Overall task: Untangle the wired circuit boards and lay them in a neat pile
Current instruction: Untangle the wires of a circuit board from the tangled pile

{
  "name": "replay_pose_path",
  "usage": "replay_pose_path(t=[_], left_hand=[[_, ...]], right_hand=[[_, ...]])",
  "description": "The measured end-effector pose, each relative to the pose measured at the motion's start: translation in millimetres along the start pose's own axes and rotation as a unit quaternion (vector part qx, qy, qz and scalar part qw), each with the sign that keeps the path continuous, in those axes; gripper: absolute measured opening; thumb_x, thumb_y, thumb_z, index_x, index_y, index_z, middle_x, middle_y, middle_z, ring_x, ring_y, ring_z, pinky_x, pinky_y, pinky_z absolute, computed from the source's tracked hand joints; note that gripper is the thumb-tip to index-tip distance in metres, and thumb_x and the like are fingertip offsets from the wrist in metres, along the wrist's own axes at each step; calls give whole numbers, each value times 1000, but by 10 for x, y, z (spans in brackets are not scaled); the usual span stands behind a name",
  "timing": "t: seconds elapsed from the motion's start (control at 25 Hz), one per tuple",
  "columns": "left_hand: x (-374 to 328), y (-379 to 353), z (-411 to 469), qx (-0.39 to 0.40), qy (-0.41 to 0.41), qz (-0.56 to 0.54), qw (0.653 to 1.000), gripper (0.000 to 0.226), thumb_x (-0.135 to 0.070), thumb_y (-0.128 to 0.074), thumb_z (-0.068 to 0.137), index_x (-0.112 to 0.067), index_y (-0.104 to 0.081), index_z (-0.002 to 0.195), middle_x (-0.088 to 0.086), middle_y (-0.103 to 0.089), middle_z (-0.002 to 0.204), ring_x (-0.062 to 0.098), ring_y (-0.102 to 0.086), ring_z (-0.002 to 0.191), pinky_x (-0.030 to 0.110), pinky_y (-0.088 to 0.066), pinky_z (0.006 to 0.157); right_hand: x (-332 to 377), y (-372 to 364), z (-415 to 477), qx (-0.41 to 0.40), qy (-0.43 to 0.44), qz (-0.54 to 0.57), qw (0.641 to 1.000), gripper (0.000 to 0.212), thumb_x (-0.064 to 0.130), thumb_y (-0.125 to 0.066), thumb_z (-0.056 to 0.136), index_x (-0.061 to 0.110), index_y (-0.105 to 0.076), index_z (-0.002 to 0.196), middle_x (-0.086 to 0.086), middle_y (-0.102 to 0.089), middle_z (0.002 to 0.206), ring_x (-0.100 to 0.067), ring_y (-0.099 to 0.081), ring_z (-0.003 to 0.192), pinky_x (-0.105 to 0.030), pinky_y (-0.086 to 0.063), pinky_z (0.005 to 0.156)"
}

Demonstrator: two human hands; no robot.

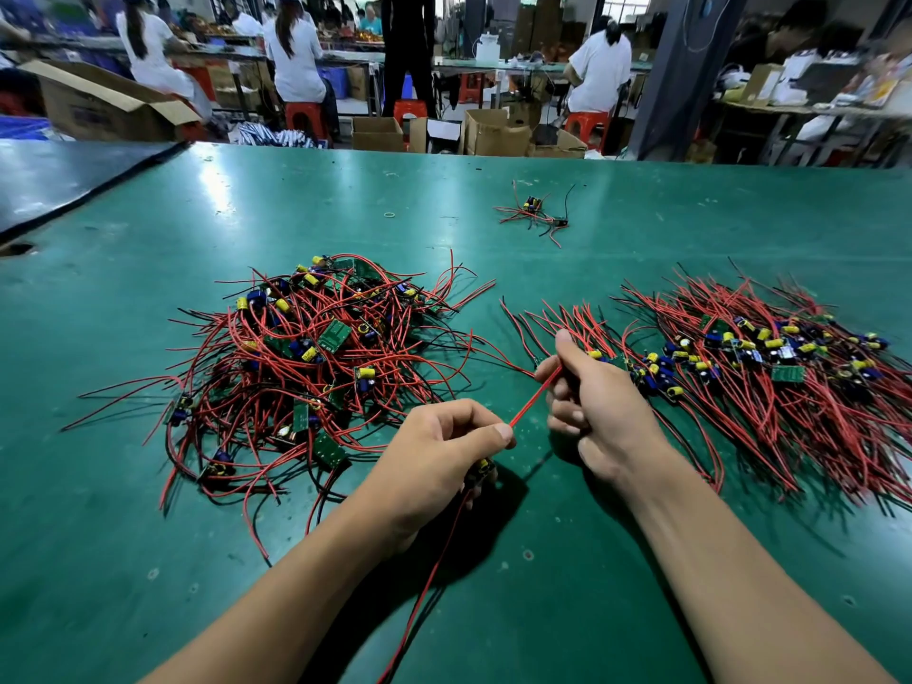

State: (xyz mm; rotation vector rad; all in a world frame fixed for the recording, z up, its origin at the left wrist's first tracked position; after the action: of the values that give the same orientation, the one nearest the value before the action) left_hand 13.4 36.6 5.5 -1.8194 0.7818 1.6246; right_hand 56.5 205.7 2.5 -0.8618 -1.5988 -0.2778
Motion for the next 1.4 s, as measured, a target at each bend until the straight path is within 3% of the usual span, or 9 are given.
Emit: replay_pose_path(t=[0.2,0.36,0.52,0.68,0.8,0.92,1.12,1.2,1.4], left_hand=[[52,21,27,-28,-12,30,999,16,-20,-69,89,-11,-70,77,14,-52,68,21,-48,59,30,-41,57],[58,9,60,-80,0,-43,996,28,-34,-62,92,-8,-73,87,9,-62,65,17,-56,51,29,-46,52],[-1,40,89,-66,54,-210,974,51,-47,-44,97,-3,-66,110,14,-72,81,26,-68,62,28,-56,54],[-36,74,78,-48,58,-248,966,61,-53,-33,98,-2,-61,119,15,-74,95,26,-71,71,31,-57,61],[-37,80,77,-43,65,-244,967,65,-57,-30,98,-4,-60,122,13,-74,99,24,-71,73,32,-57,64],[-18,85,108,-38,70,-246,966,68,-60,-27,97,-7,-56,129,16,-69,118,35,-67,100,43,-52,85],[-1,63,117,0,58,-272,961,61,-60,-29,96,-18,-52,135,8,-68,123,25,-64,115,45,-42,107],[-21,31,97,-5,53,-274,960,55,-55,-35,96,-19,-55,132,9,-69,122,24,-65,114,43,-47,103],[-74,64,33,-98,-39,-203,973,19,-12,-56,96,-2,-60,112,18,-69,97,32,-71,74,32,-59,61]], right_hand=[[13,-34,-47,28,-41,39,998,45,48,-57,96,5,-67,86,5,-34,53,-3,-20,33,-17,-16,31],[9,-61,-102,39,-40,10,998,81,68,-68,67,3,-65,115,6,-35,61,-2,-23,38,-16,-21,34],[7,-55,-125,53,-35,6,998,82,70,-67,70,3,-65,117,7,-41,60,-4,-27,40,-18,-25,34],[-8,-81,-162,64,2,-29,998,77,69,-66,71,6,-65,114,6,-44,63,-6,-31,41,-20,-28,37],[-17,-128,-236,91,70,-107,988,60,63,-72,69,16,-71,106,8,-52,68,-4,-40,46,-17,-33,42],[-44,-179,-328,108,139,-239,955,47,52,-83,73,30,-70,112,6,-56,88,-2,-50,64,-12,-42,59],[-50,-194,-349,37,235,-339,910,43,17,-81,82,31,-64,119,3,-63,105,-2,-61,86,-18,-49,85],[-22,-156,-320,6,245,-331,911,37,13,-79,84,26,-67,116,1,-68,105,-9,-65,91,-25,-51,90],[179,98,-208,-135,320,-372,861,33,13,-77,84,17,-70,117,-2,-67,107,-17,-65,93,-28,-50,93]])
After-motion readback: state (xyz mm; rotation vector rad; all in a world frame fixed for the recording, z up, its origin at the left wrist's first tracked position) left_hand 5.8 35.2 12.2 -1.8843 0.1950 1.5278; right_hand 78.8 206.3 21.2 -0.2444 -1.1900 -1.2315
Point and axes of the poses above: each hand's wrist, its own z-axis towards the middle knuckle, its own y-axis out of the back of the hand, x = y × z, the point moved 2 cm from there along z, towards the middle knuckle
